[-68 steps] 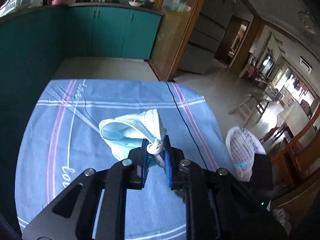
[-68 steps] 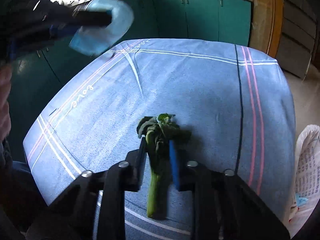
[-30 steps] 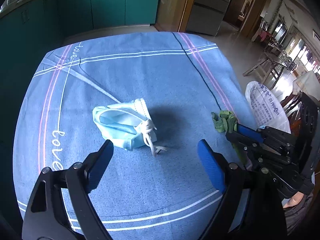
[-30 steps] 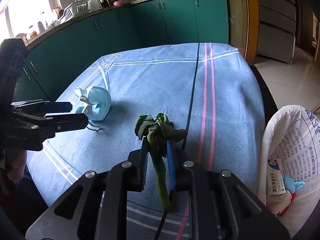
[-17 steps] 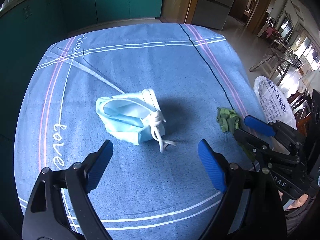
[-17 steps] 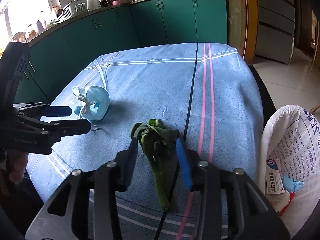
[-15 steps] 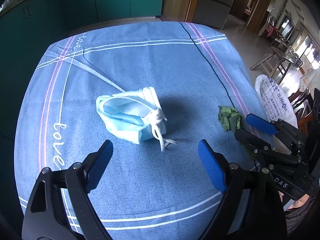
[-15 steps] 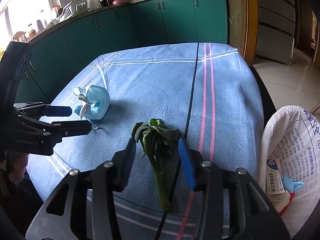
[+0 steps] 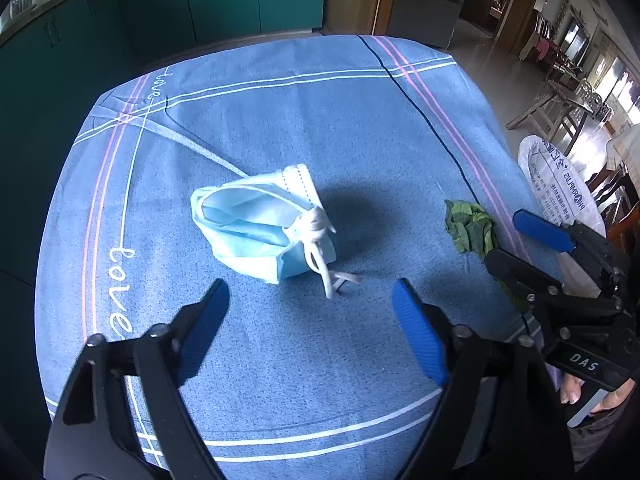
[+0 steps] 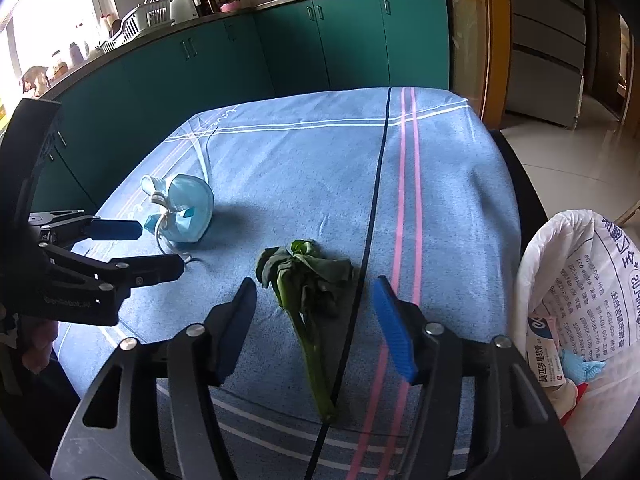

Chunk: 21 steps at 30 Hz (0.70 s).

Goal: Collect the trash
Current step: 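Move both tools back over the table toward the mask and vegetable stalk, then close the left tool on the mask's ear loop while the right tool grasps the vegetable stalk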

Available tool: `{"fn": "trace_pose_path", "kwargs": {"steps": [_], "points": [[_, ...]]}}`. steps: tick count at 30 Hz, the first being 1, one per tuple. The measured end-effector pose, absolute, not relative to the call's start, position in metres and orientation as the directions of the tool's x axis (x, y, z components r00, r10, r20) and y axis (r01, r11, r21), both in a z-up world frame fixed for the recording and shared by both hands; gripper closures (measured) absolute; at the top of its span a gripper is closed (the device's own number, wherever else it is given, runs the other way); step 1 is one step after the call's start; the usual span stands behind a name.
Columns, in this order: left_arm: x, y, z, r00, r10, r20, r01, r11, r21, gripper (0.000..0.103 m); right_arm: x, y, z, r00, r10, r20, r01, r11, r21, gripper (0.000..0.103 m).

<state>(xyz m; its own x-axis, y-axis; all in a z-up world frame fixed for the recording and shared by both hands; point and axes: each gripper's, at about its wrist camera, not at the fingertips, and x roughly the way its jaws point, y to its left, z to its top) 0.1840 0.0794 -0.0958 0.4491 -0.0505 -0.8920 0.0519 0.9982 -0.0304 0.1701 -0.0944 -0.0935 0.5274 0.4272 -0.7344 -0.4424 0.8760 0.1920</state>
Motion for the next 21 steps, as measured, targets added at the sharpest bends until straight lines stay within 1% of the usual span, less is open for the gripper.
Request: {"fn": "trace_pose_path", "kwargs": {"steps": [1, 3, 4, 5, 6, 9, 10, 13, 14, 16, 21], "points": [[0.184, 0.08, -0.097, 0.445, -0.051, -0.894, 0.053, 0.998, -0.03, 0.032, 0.17, -0.095, -0.093, 0.529, 0.428, -0.733, -0.442, 0.876, 0.193, 0.037], [0.185, 0.08, -0.099, 0.436, -0.055, -0.898, 0.057, 0.998, -0.033, 0.052, 0.17, -0.095, -0.092, 0.531, 0.432, -0.729, -0.442, 0.875, 0.196, 0.036], [0.185, 0.08, -0.101, 0.429, -0.061, -0.901, 0.06, 0.997, -0.039, 0.059, 0.17, -0.095, -0.092, 0.532, 0.432, -0.728, -0.442, 0.875, 0.197, 0.035], [0.186, 0.079, -0.102, 0.423, -0.065, -0.904, 0.065, 0.997, -0.042, 0.073, 0.17, -0.096, -0.091, 0.533, 0.432, -0.728, -0.442, 0.875, 0.197, 0.035], [0.186, 0.079, -0.103, 0.418, -0.067, -0.906, 0.068, 0.997, -0.042, 0.083, 0.169, -0.096, -0.091, 0.533, 0.433, -0.727, -0.441, 0.875, 0.197, 0.035], [0.186, 0.08, -0.103, 0.423, -0.073, -0.903, 0.075, 0.996, -0.046, 0.09, 0.17, -0.096, -0.091, 0.533, 0.432, -0.728, -0.439, 0.876, 0.198, 0.035], [0.186, 0.081, -0.102, 0.429, -0.075, -0.9, 0.074, 0.996, -0.048, 0.09, 0.17, -0.097, -0.091, 0.533, 0.432, -0.728, -0.438, 0.877, 0.199, 0.035], [0.184, 0.085, -0.095, 0.455, -0.097, -0.885, 0.066, 0.995, -0.075, 0.091, 0.17, -0.097, -0.091, 0.535, 0.43, -0.727, -0.434, 0.878, 0.201, 0.034], [0.182, 0.087, -0.092, 0.468, -0.105, -0.877, 0.061, 0.994, -0.087, 0.091, 0.17, -0.097, -0.091, 0.536, 0.429, -0.727, -0.431, 0.88, 0.201, 0.028], [0.18, 0.09, -0.086, 0.492, -0.129, -0.861, 0.059, 0.992, -0.114, 0.091, 0.171, -0.098, -0.092, 0.541, 0.424, -0.726, -0.425, 0.883, 0.199, 0.025], [0.178, 0.087, -0.083, 0.505, -0.157, -0.849, 0.077, 0.988, -0.136, 0.091, 0.176, -0.097, -0.102, 0.512, 0.435, -0.741, -0.416, 0.88, 0.229, 0.025]]}}
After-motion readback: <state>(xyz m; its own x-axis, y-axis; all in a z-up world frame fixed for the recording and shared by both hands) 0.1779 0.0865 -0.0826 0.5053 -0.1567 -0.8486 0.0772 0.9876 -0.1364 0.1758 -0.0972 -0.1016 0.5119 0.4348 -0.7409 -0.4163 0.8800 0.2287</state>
